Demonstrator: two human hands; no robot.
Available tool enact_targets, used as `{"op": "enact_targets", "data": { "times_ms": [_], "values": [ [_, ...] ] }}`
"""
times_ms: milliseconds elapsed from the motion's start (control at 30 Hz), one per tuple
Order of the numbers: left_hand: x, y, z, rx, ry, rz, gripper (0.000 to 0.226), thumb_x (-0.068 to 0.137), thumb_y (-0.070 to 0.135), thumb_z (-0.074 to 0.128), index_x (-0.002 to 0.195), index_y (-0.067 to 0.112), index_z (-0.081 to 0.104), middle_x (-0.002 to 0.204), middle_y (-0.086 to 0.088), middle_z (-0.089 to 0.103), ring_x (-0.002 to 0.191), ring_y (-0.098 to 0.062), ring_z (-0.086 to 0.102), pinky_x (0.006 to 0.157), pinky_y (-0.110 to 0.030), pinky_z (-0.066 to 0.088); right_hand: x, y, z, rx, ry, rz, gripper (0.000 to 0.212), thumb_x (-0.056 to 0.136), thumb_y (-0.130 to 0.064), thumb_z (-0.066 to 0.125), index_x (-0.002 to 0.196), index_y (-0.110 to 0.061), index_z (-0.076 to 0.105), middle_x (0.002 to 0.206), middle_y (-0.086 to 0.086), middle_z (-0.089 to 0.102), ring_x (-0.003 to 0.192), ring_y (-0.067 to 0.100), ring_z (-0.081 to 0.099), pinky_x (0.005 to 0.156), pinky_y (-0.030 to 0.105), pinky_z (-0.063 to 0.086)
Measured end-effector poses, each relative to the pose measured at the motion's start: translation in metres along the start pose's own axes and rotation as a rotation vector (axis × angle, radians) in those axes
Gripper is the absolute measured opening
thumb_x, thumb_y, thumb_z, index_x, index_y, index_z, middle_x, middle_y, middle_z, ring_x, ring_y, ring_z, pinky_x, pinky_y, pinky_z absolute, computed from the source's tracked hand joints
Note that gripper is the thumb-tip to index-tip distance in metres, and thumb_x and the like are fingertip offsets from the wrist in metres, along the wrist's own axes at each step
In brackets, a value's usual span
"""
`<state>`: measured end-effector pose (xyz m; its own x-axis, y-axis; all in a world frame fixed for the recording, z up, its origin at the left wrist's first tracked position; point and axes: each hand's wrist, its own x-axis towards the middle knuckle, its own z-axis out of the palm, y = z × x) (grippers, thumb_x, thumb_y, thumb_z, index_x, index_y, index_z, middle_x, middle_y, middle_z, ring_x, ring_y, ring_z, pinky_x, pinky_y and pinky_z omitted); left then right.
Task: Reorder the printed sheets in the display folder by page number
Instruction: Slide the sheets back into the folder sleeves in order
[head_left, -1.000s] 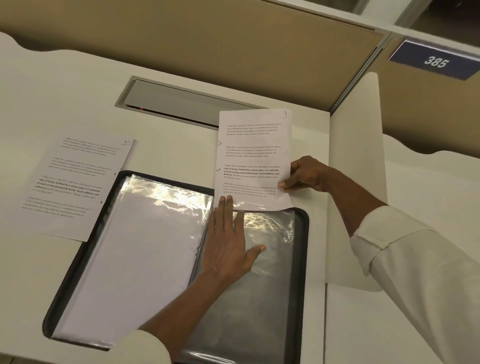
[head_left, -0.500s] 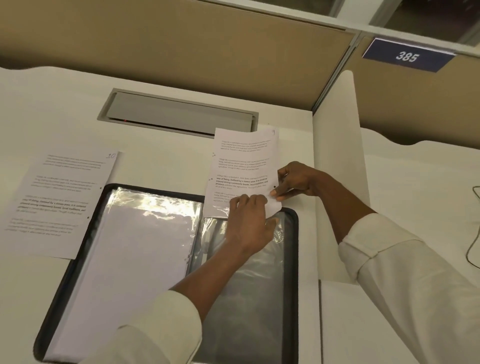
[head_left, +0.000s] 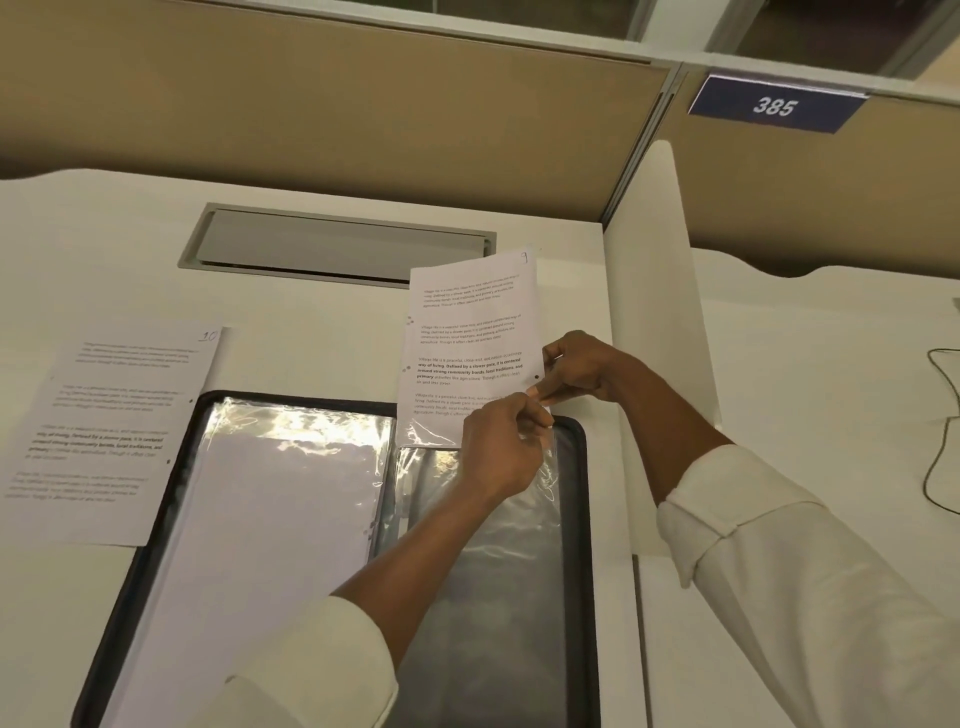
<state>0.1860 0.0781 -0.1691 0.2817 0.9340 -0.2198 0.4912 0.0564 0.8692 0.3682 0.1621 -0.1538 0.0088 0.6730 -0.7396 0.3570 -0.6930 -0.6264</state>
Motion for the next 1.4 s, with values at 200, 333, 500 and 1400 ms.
{"op": "enact_targets", "data": {
  "times_ms": [200,333,500,1400],
  "values": [
    [-0.002,0.001,0.012,0.087,0.037,0.026,0.024,0.082,0.015,0.083,0.099,0.031,0.074,0.103,0.018,0.072,0.108,-0.011,0.063,0.106,-0.043,0.048,-0.010,0.004,0.003,-0.021,0.075,-0.014,0.033,0.073,0.015,0.086,0.074,-0.006,0.061,0.071,0.013,0.071,0.065,0.024,0.073,0.068,0.033,0.066],
    [-0.002,0.002,0.005,0.164,0.129,0.041,0.023,0.085,0.017,0.083,0.103,0.027,0.072,0.115,0.009,0.067,0.115,-0.016,0.053,0.103,-0.034,0.038,-0.014,0.005,0.005,-0.039,0.113,0.004,0.034,0.072,0.010,0.089,0.072,-0.010,0.062,0.070,0.009,0.070,0.065,0.022,0.069,0.060,0.028,0.061],
    [0.019,-0.023,-0.027,0.145,0.258,-0.043,0.017,0.080,0.023,0.086,0.086,0.030,0.072,0.098,0.012,0.072,0.101,-0.019,0.063,0.097,-0.049,0.051,-0.014,0.015,0.011,0.032,0.119,0.062,0.033,0.072,0.005,0.092,0.093,-0.006,0.069,0.099,0.016,0.078,0.078,0.024,0.073,0.054,0.024,0.060],
    [0.104,-0.057,-0.140,0.074,-0.066,-0.483,0.031,0.071,0.005,0.097,0.091,0.002,0.074,0.097,-0.007,0.080,0.091,-0.026,0.078,0.088,-0.045,0.065,-0.003,0.039,0.007,0.125,0.250,-0.052,0.043,0.070,-0.017,0.098,0.099,0.001,0.073,0.092,0.013,0.079,0.078,0.027,0.074,0.065,0.035,0.063]
  ]
}}
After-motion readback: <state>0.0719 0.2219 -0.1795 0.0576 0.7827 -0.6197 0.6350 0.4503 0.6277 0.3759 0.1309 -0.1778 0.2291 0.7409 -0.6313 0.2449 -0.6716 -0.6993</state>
